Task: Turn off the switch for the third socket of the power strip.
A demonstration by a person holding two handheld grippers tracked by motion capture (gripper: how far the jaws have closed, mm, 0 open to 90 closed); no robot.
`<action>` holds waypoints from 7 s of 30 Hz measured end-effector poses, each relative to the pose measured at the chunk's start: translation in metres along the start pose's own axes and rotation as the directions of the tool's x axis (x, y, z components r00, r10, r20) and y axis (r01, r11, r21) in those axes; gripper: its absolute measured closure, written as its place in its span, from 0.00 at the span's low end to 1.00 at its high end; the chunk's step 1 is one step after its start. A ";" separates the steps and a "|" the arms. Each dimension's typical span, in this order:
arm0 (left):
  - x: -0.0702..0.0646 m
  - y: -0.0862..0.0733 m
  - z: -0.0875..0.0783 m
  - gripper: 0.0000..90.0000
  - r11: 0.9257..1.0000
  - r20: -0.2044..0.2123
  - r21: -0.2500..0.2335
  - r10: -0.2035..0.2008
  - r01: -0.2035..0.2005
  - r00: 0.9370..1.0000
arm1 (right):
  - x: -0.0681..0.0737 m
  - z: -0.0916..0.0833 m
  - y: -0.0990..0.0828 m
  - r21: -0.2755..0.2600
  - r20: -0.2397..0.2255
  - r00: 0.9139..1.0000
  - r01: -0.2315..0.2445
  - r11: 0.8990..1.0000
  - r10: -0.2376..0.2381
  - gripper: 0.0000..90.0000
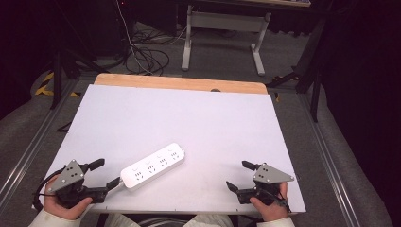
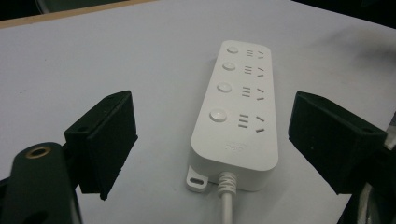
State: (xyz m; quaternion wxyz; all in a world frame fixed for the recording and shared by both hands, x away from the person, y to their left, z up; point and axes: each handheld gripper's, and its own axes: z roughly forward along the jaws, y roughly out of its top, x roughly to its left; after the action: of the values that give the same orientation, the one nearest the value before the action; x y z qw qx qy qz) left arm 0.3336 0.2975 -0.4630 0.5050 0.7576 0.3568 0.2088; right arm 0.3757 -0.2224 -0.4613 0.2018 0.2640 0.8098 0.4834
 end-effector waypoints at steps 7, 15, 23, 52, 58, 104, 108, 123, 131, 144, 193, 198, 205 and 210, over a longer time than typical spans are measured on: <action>-0.001 0.002 -0.001 0.19 1.000 -0.019 0.011 0.020 -0.020 1.000 | 0.000 0.001 0.000 -0.004 -0.004 1.000 -0.001 1.000 0.001 0.16; -0.001 0.004 -0.004 0.21 0.999 -0.022 0.012 0.037 -0.036 0.999 | 0.002 0.003 0.000 0.001 -0.012 1.000 0.007 1.000 -0.007 0.16; 0.000 0.006 -0.006 0.23 1.000 0.000 0.000 -0.015 0.015 1.000 | 0.001 0.004 0.000 0.009 -0.015 1.000 0.008 1.000 -0.008 0.16; -0.009 0.054 0.017 0.40 0.995 0.083 0.096 0.033 -0.041 0.996 | 0.003 0.007 0.000 0.015 -0.016 1.000 0.014 1.000 -0.014 0.17; -0.013 0.066 0.029 0.42 0.993 0.112 0.110 0.039 -0.052 0.993 | 0.004 0.007 0.000 0.017 -0.018 1.000 0.016 1.000 -0.015 0.17; -0.030 0.097 0.113 0.50 0.986 0.206 0.150 0.040 -0.072 0.978 | 0.002 0.007 -0.002 0.009 -0.042 0.999 0.016 1.000 -0.015 0.17; -0.028 0.096 0.114 0.52 0.982 0.192 0.166 0.059 -0.091 0.980 | 0.001 0.007 -0.002 0.011 -0.043 0.999 0.016 1.000 -0.015 0.17; -0.026 0.090 0.125 1.00 0.968 0.176 0.248 -0.020 -0.024 0.984 | 0.002 0.008 -0.002 0.014 -0.047 0.999 0.017 1.000 -0.016 0.17; -0.023 0.087 0.133 1.00 0.957 0.140 0.286 -0.003 -0.038 0.990 | 0.001 0.008 -0.002 0.018 -0.050 0.999 0.018 1.000 -0.017 0.17; -0.019 0.082 0.142 1.00 0.942 0.121 0.334 -0.016 -0.026 0.993 | 0.001 0.009 -0.002 0.023 -0.055 0.998 0.018 1.000 -0.016 0.17; -0.018 0.069 0.152 1.00 0.921 0.093 0.380 0.056 -0.087 0.994 | 0.002 0.009 -0.003 0.026 -0.062 0.998 0.015 1.000 -0.013 0.17; -0.019 0.069 0.152 1.00 0.920 0.087 0.381 0.060 -0.089 0.994 | 0.002 0.009 -0.003 0.030 -0.060 0.998 0.016 0.999 -0.014 0.17; -0.024 0.071 0.153 1.00 0.911 0.073 0.393 0.105 -0.125 0.992 | 0.002 0.010 -0.003 0.033 -0.058 0.998 0.015 0.999 -0.013 0.17; -0.024 0.072 0.150 1.00 0.899 0.068 0.423 0.089 -0.109 0.994 | 0.002 0.010 -0.003 0.034 -0.058 0.998 0.014 0.999 -0.012 0.17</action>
State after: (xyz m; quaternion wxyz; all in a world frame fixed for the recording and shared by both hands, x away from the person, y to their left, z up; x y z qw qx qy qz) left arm 0.4435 0.1704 -0.4564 0.3244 0.8715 0.3428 0.1332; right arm 0.3788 -0.2156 -0.4690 0.1769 0.2479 0.8252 0.4757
